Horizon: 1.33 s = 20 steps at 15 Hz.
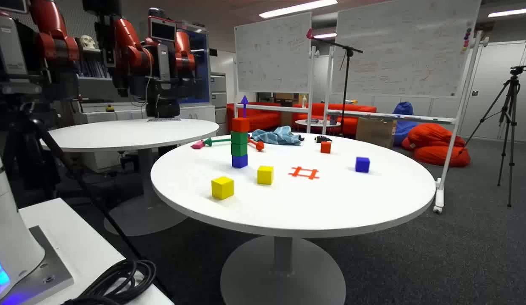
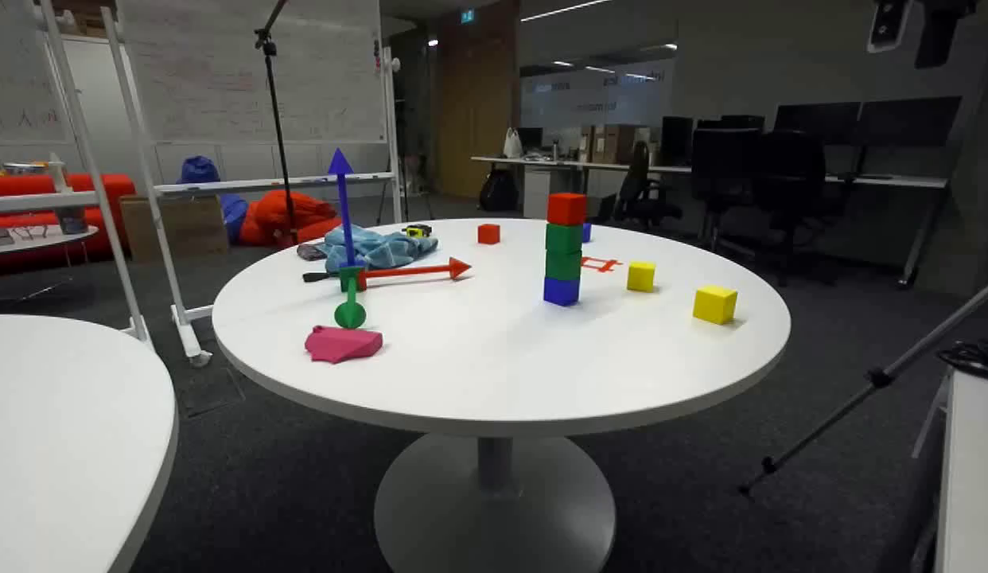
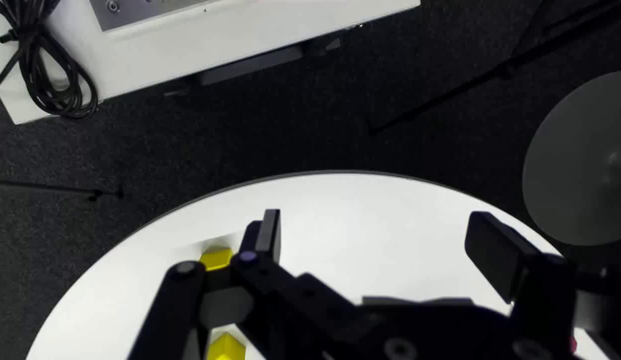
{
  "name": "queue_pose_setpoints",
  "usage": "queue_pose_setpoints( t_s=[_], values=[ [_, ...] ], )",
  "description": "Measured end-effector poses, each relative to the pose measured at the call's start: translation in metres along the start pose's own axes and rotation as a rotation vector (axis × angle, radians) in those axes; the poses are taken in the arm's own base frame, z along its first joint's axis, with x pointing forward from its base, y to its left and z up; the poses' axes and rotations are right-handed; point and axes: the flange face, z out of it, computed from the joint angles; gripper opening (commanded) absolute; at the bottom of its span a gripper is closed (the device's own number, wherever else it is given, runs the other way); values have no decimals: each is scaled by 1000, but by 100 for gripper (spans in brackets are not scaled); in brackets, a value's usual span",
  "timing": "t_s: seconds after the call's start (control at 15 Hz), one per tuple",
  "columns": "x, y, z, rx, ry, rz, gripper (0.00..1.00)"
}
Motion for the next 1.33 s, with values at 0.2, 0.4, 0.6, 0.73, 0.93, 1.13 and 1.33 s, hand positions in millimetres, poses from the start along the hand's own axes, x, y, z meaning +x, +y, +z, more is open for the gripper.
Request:
queue_pose_setpoints(
  t_s=[0.2,0.4,0.6,0.73,0.93,1.13,1.33],
  values=[
    [0,0,0,0,0,0,100],
    [0,0,0,0,0,0,100],
    [1,0,0,0,3,1,100],
    [7,0,-4,12,36,9,100],
    [30,-4,-18,48,145,22,100],
    [58,-14,-34,43,220,14,100],
    [92,-25,-41,-20,229,-1,100]
  ],
)
